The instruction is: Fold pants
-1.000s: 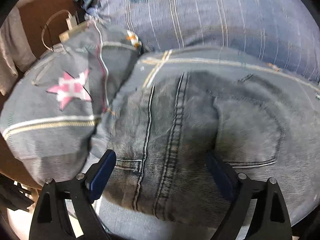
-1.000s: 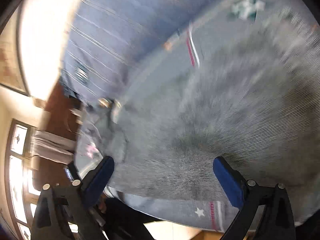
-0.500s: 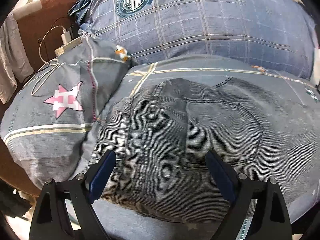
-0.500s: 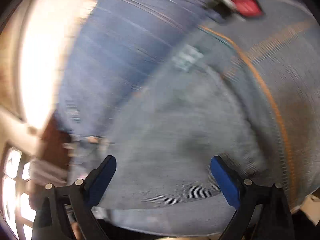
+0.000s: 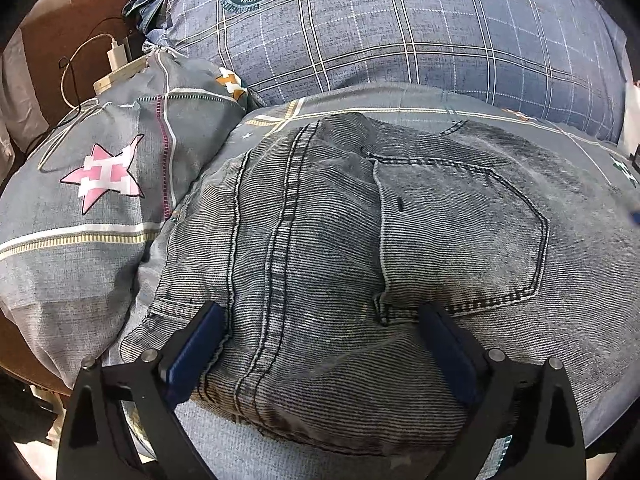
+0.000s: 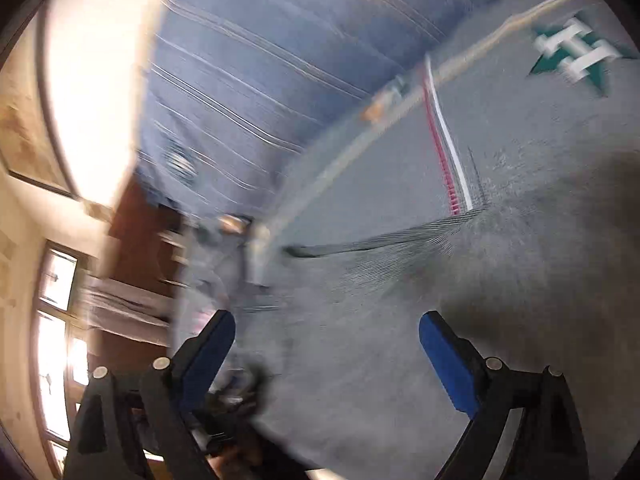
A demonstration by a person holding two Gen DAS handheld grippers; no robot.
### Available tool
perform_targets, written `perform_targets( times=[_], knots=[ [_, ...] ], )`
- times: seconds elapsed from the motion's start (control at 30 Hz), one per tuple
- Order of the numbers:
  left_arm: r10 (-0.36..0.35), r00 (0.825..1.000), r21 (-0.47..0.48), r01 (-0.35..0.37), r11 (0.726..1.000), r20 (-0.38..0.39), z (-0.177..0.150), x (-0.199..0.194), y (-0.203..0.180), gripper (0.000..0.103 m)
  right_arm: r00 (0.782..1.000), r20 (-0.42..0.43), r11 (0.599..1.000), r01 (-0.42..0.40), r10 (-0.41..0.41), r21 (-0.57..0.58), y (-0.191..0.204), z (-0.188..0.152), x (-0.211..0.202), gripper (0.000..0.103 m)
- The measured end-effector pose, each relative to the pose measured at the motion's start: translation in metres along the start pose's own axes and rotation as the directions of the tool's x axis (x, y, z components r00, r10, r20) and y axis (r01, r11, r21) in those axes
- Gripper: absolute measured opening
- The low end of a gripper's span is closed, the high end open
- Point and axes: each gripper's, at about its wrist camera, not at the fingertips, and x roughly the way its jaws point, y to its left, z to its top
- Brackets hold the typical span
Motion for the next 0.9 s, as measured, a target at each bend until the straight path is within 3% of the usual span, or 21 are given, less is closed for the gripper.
perform_targets(
  times=[0.07, 0.17, 0.3, 0.37, 0.4, 0.47, 0.53, 0.63, 0.67, 0.73, 0.83, 0.9],
  knots=[
    [-0.01, 1.0, -0.007, 0.01, 1.0, 0.003, 0.0, -0.001, 0.002, 0.1, 0.999, 0.051, 0.997, -0.019, 0.015, 0.077, -0.012, 0.004, 0.003, 0.094],
    [-0.016, 1.0, -0.012, 0.016, 1.0, 0.012, 0.0, -0.001, 0.002, 0.1, 0.995, 0.092, 0.999, -0.05, 0.048, 0.015, 0.015, 0.0, -0.017, 0.094],
    [-0.019, 1.0, -0.015, 0.019, 1.0, 0.015, 0.0, -0.002, 0.003, 0.1, 0.989, 0.029, 0.989, -0.145, 0.146, -0.038, 0.035, -0.034, -0.018, 0.095],
    [-0.021, 1.0, -0.016, 0.022, 1.0, 0.016, 0.001, -0.002, 0.003, 0.1, 0.995, -0.036, 0.995, -0.09, 0.088, -0.053, 0.033, -0.039, 0.016, 0.095],
    [-0.022, 1.0, -0.016, 0.022, 1.0, 0.017, 0.001, -0.003, 0.003, 0.1, 0.998, -0.056, 0.999, -0.004, 0.001, -0.036, 0.021, -0.039, 0.033, 0.094],
    [-0.023, 0.999, -0.02, 0.023, 1.0, 0.033, 0.001, -0.009, 0.005, 0.1, 1.0, -0.001, 1.0, -0.017, 0.017, -0.021, 0.029, -0.036, 0.027, 0.094],
    [-0.026, 0.997, -0.035, 0.029, 0.999, 0.076, 0.002, -0.021, 0.008, 0.1, 0.998, 0.025, 0.994, -0.063, 0.066, -0.087, 0.053, -0.04, 0.013, 0.094],
    [-0.037, 0.991, -0.061, 0.045, 0.997, 0.126, 0.001, -0.04, 0.01, 0.1, 0.99, -0.013, 0.983, -0.142, 0.141, -0.12, 0.065, -0.058, 0.007, 0.094],
    [-0.044, 0.99, -0.065, 0.053, 0.996, 0.134, 0.001, -0.044, 0.009, 0.1, 0.989, -0.047, 0.982, -0.148, 0.144, -0.121, 0.062, -0.062, 0.019, 0.094],
    [-0.061, 0.989, -0.06, 0.07, 0.996, 0.136, -0.001, -0.052, 0.005, 0.1, 0.996, -0.089, 0.996, -0.036, 0.029, -0.076, 0.037, -0.064, 0.05, 0.093],
    [-0.072, 0.985, -0.052, 0.081, 0.995, 0.159, -0.004, -0.066, 0.002, 0.1, 0.997, -0.03, 0.996, -0.074, 0.073, -0.045, 0.036, -0.063, 0.034, 0.094],
    [-0.089, 0.983, -0.059, 0.099, 0.993, 0.161, -0.005, -0.071, -0.001, 0.1, 0.992, 0.005, 0.985, -0.128, 0.13, -0.118, 0.055, -0.071, 0.016, 0.094]
  ],
)
